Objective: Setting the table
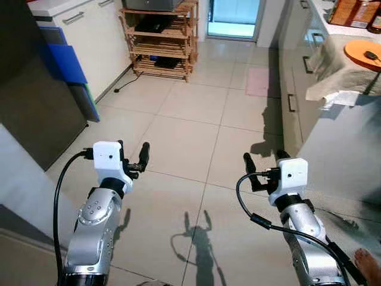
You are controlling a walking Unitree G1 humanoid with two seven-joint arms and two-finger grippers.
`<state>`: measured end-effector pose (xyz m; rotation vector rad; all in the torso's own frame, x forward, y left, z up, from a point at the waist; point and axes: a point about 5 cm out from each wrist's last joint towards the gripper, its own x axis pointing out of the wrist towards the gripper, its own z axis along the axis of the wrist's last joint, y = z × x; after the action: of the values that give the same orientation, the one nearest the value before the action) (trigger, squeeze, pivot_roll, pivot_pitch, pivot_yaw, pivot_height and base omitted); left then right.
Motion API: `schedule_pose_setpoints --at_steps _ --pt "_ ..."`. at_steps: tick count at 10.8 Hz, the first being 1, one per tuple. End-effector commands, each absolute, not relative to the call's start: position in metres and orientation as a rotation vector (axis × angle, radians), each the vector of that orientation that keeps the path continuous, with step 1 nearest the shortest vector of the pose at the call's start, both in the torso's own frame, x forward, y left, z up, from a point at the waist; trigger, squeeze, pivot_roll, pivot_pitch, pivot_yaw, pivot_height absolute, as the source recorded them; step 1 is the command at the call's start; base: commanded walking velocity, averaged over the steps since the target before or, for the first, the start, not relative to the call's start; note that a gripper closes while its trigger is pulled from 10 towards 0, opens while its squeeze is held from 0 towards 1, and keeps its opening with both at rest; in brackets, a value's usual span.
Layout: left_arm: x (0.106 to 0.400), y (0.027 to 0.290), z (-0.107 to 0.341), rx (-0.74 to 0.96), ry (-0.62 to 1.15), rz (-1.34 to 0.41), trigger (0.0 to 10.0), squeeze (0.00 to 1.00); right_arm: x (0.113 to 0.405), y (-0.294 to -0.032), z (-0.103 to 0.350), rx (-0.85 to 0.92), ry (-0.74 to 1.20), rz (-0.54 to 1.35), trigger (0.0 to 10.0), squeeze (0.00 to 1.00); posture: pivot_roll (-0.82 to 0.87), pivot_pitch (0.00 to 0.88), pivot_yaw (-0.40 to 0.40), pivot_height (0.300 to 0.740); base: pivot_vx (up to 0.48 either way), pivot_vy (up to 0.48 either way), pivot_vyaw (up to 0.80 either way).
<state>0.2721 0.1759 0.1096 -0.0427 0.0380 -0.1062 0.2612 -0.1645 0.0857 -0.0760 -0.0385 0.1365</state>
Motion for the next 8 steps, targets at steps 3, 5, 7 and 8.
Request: schedule_pose_setpoints --at_steps 3,5,7,8 --pt "0.264 0.187 0.102 -0.007 0.059 -0.102 10.0 0.0 0.251 -0.179 0.083 -0.094 -0.032 0.101 10.0 0.0 -0.1 0.0 0.05 0.74 0.0 0.0 0.0" --pt "0.268 0.185 0.104 0.003 0.053 -0.11 10.0 0.0 0.244 -0.209 0.072 0.046 0.015 -0.116 10.0 0.0 -0.11 0.0 0.064 0.74 0.0 0.0 0.0" --pt "0.278 0.185 0.11 -0.009 0.03 -0.106 10.0 0.0 0.247 -0.218 0.077 0.014 0.003 -0.174 10.0 0.0 -0.12 0.0 0.063 0.74 0.0 0.0 0.0" --pt "0.281 0.184 0.112 -0.018 0.021 -0.105 10.0 0.0 0.248 -0.22 0.079 -0.012 -0.006 -0.189 10.0 0.0 -0.12 0.0 0.058 0.74 0.0 0.0 0.0"
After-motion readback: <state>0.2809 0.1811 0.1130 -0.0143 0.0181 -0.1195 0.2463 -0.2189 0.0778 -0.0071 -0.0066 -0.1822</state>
